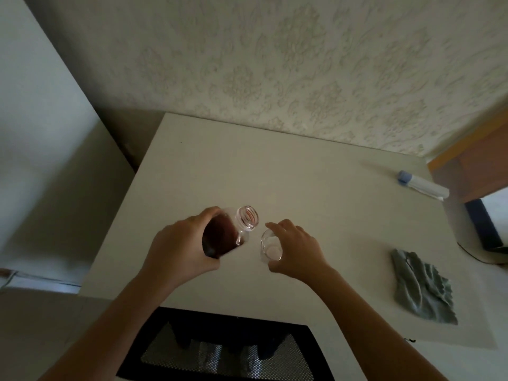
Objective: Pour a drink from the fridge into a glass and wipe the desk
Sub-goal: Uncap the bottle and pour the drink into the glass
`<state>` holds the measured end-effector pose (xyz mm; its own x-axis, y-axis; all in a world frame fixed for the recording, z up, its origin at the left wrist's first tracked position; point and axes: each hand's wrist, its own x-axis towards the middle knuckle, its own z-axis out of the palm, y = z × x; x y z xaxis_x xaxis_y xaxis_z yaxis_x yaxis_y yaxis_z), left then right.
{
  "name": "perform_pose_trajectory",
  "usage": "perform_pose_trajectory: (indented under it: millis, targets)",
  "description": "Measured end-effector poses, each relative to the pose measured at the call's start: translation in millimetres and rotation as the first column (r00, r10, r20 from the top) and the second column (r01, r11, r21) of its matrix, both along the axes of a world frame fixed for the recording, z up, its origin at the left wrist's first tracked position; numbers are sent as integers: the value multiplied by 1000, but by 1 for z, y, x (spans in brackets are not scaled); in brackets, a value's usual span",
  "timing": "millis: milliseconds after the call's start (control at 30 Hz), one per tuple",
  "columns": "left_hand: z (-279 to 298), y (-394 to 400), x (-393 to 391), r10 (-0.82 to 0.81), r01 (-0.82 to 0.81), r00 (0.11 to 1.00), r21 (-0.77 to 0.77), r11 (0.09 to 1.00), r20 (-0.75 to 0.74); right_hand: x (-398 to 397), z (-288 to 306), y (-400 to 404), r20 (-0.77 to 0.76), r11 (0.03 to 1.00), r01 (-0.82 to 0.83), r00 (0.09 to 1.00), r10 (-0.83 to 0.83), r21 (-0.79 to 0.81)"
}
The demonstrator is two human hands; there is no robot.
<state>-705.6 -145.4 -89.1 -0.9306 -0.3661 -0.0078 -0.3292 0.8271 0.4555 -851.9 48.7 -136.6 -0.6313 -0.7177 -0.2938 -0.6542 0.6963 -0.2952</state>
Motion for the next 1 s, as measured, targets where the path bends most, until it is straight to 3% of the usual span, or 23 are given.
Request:
perform_pose_trajectory:
  millis: [233, 500, 1000]
  targets:
    - [32, 4, -14, -113, 121, 992, -237, 964, 46, 4, 73, 4, -123, 997, 8, 992, -18, -77]
    - [58, 16, -18, -208, 247, 968, -387, 888, 139, 14, 92, 8, -148, 997, 24, 988, -34, -67]
    - [69, 27, -17, -242, 297, 955, -487, 822, 173, 22, 100, 13, -214, 1000, -4, 977, -2, -26]
